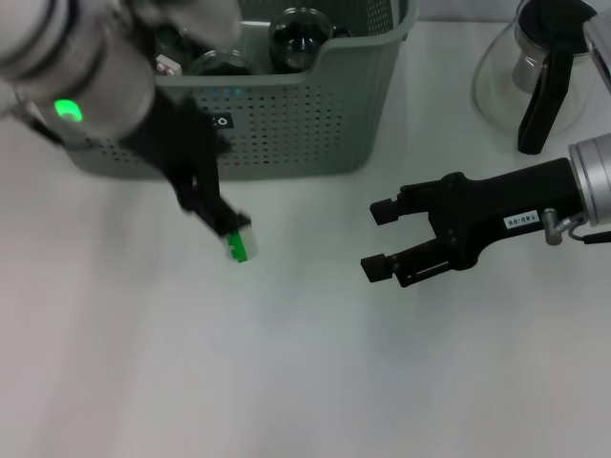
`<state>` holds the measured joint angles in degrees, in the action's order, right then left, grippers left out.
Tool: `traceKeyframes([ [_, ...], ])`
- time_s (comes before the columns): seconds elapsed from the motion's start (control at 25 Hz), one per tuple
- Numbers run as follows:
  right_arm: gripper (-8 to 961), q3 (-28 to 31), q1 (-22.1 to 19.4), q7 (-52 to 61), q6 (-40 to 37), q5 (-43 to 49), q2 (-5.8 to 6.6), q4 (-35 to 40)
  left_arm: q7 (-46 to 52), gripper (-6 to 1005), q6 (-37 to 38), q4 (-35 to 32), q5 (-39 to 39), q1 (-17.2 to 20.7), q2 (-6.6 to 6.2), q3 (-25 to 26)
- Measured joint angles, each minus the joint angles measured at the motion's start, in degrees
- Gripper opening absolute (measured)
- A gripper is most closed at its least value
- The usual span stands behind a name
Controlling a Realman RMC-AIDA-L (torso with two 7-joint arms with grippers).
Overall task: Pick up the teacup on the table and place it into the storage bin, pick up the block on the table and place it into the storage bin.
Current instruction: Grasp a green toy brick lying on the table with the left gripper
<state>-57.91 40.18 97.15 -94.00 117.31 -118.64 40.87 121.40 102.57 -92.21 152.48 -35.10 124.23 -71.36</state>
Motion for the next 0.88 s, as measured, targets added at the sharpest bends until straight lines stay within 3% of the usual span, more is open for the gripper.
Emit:
traceKeyframes([
  [0.2, 940, 0.2, -0.8, -0.1, 0.0, -0.1, 0.42, -0.1, 5.1, 935, -5.7, 3.3, 2.5, 3.5, 0.16, -9.2],
  [0.44, 940, 0.7, -0.9, -0.3, 0.0, -0.2, 0.53, -0.1, 6.9, 935, -12.0, 11.8, 6.0, 2.4, 0.12, -14.6],
  [0.88, 940, 0.7, -0.9, -0.3, 0.2, -0.2, 0.51, -0.1, 7.5, 933, -18.2, 23.2, 8.1, -2.6, 0.26, -16.7],
])
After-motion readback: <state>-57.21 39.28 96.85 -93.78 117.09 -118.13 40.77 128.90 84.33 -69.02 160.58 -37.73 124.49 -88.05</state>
